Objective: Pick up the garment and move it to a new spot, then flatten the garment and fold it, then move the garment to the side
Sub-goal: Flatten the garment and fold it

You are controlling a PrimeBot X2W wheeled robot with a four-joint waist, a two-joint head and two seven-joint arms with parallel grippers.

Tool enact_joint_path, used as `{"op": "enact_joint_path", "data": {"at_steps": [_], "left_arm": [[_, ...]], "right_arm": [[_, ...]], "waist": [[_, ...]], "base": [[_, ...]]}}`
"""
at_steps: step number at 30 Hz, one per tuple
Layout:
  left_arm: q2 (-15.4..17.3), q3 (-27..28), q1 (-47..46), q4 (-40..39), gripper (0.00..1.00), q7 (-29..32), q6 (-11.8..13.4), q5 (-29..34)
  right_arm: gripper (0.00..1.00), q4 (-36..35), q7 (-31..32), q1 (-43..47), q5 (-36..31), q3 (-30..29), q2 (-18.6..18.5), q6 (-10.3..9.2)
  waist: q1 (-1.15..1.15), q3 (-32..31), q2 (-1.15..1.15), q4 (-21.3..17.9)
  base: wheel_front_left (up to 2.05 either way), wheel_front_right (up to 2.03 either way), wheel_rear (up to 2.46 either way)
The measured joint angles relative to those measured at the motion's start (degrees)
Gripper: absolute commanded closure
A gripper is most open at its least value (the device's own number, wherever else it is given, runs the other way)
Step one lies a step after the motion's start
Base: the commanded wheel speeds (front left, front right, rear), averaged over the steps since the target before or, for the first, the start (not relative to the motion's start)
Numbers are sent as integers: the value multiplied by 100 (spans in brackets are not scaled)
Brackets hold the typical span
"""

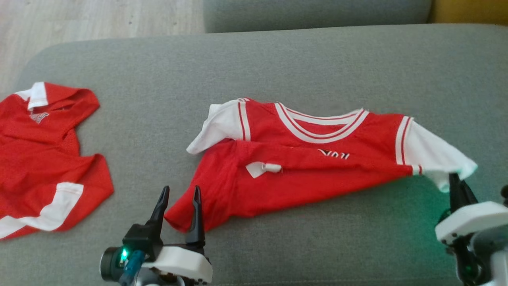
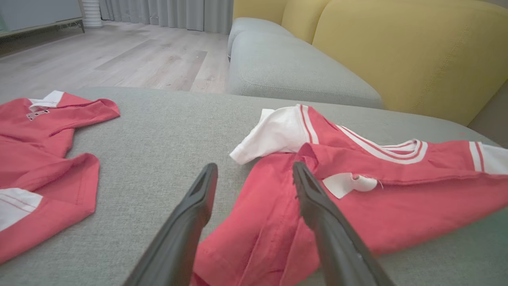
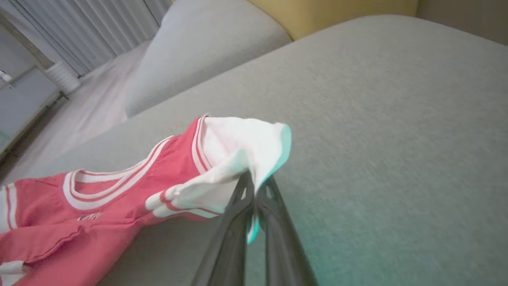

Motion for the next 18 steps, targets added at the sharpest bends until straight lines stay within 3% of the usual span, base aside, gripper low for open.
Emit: {"op": "enact_joint_path", "data": {"at_steps": [2, 4, 5, 10, 18], "left_arm": [[0, 0, -2, 2, 0, 0, -2, 0], [0, -1, -3, 5, 0, 0, -3, 0], [0, -2, -3, 9, 0, 0, -4, 0], [0, -3, -5, 40, 0, 0, -9, 0], [0, 16, 16, 73, 0, 0, -53, 0]], "right_arm": [[94, 11, 170, 37, -120, -111, 5, 0], [39, 65, 288, 44, -335, -194, 7, 0], [0, 112, 335, 44, -419, -237, 8, 0], [0, 92, 348, 95, -1180, -509, 18, 0], [0, -591, 198, 253, -1639, -781, 19, 0]], "waist": [[0, 30, 0, -33], [0, 47, 0, -58], [0, 49, 0, -64], [0, 13, 0, -50], [0, -195, 0, -6]], "base": [[0, 0, 0], [0, 0, 0], [0, 0, 0], [0, 0, 0], [0, 0, 0]]}}
